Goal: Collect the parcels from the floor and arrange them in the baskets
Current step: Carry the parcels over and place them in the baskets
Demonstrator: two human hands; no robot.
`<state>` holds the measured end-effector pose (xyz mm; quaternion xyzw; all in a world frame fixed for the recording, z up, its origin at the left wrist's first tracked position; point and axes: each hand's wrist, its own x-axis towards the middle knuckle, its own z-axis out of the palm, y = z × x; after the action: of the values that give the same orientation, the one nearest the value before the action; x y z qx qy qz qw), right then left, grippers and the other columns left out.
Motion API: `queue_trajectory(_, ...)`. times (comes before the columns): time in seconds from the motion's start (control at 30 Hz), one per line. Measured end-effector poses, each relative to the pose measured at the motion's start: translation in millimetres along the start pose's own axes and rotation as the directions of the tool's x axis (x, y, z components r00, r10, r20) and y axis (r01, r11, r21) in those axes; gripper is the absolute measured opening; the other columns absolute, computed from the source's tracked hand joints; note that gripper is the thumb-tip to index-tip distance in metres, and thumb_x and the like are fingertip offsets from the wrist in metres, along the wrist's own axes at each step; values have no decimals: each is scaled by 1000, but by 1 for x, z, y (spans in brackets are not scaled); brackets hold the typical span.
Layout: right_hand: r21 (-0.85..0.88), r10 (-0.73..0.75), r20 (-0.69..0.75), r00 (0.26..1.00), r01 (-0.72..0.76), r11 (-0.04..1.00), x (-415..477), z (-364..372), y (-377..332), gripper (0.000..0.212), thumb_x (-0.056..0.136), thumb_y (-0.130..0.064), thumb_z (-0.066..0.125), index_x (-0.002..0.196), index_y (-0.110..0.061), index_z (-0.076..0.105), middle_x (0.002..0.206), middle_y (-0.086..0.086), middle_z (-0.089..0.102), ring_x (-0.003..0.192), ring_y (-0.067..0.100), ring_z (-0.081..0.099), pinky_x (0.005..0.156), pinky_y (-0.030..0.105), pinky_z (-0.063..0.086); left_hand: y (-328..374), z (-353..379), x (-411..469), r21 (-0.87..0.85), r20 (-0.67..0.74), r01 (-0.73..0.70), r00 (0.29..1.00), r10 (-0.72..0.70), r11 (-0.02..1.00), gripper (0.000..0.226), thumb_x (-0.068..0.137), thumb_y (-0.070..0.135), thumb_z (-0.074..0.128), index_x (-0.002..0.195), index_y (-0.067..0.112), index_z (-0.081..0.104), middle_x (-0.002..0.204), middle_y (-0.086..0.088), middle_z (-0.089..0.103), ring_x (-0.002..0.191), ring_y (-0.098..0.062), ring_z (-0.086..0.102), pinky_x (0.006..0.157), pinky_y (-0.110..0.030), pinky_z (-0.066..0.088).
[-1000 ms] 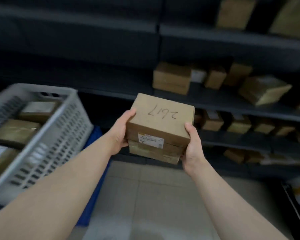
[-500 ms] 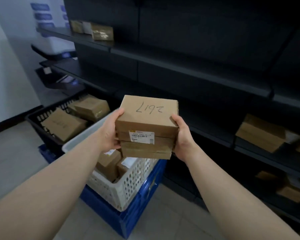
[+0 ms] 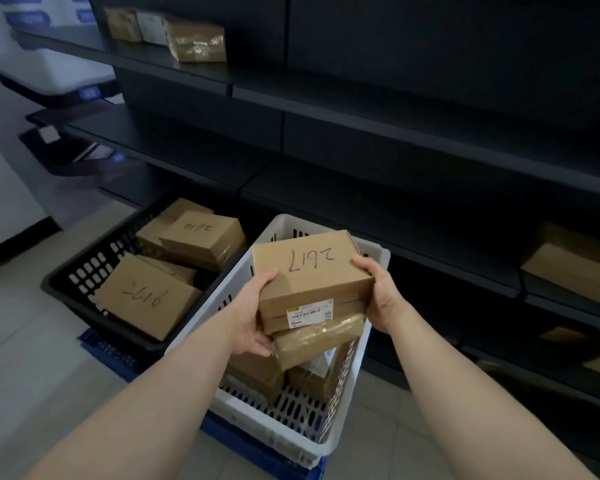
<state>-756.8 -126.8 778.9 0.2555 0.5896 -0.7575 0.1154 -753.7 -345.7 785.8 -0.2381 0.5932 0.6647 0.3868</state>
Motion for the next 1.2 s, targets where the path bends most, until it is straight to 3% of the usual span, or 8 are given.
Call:
queue_trajectory(0.13, -6, 12, 3, 1000, -12, 1000, 23, 3, -5, 44, 84, -47, 58, 110, -13, 67, 90, 11, 68, 82, 28, 62, 74, 37, 52, 11, -15, 12, 114, 46, 116, 991, -122, 987, 105, 67, 84, 48, 143, 13, 42, 136, -27, 51, 122, -51, 48, 105, -63, 33)
queue_trajectory(0.3, -21, 20, 16, 1000, -19, 1000, 37, 14, -17, 43, 79, -49, 62, 106, -15, 66, 88, 10, 67, 80, 27, 61, 69, 34, 49, 28, -22, 8, 138, 23, 156, 987, -161, 978, 124, 56, 89, 53, 151, 13, 28, 141, -34, 42, 130, -53, 37, 106, -67, 25)
queue_trajectory(0.5, -59, -65, 64, 996, 69, 996, 46, 29, -45, 33, 84, -45, 60, 99, -16, 65, 88, 11, 67, 83, 28, 60, 80, 41, 49, 50, -28, 5, 116, -39, -13, 999, 18, 993, 105, 67, 83, 52, 144, 12, 38, 140, -21, 48, 131, -41, 41, 108, -60, 27)
queue_trajectory(0.67, -121, -89, 177, 980, 112, 986, 56, 80, -61, 31, 87, -44, 56, 104, -18, 64, 99, 12, 67, 91, 30, 61, 88, 47, 51, 66, -66, -2, -36, -148, -168, 976, 161, 985, 87, 68, 73, 63, 126, 9, 53, 111, -14, 64, 101, -29, 59, 88, -44, 45)
queue_trajectory(0.8, -148, -82, 224, 971, 117, 982, 72, 141, -68, 33, 88, -45, 58, 106, -20, 65, 109, 11, 68, 102, 30, 62, 98, 48, 49, 92, -120, -2, -81, -266, -269, 934, 240, 960, 84, 69, 71, 66, 128, 14, 49, 114, -15, 60, 106, -31, 57, 103, -49, 42)
queue_trajectory(1.0, -212, -68, 295, 953, 134, 968, 118, 256, -73, 34, 93, -44, 55, 111, -19, 69, 110, 10, 71, 104, 27, 65, 89, 41, 54, 142, -224, 8, -40, -351, -334, 887, 300, 942, 59, 84, 63, 56, 123, 19, 48, 101, -11, 59, 91, -29, 58, 90, -46, 45)
queue_trajectory(1.13, -343, -76, 199, 977, 142, 929, 163, 331, -73, 26, 94, -42, 54, 104, -22, 68, 108, 6, 69, 105, 24, 61, 101, 43, 47, 173, -293, 41, -54, -348, -320, 894, 282, 946, 63, 87, 59, 56, 132, 16, 47, 107, -10, 60, 109, -35, 55, 106, -51, 39)
queue_trajectory(1.2, -358, -76, 161, 984, 130, 925, 184, 363, -77, 30, 97, -38, 53, 115, -18, 65, 104, 4, 67, 99, 22, 61, 89, 38, 50, 185, -319, 61, -81, -324, -298, 910, 257, 951, 63, 89, 56, 56, 134, 13, 47, 118, -13, 60, 118, -37, 53, 109, -52, 36)
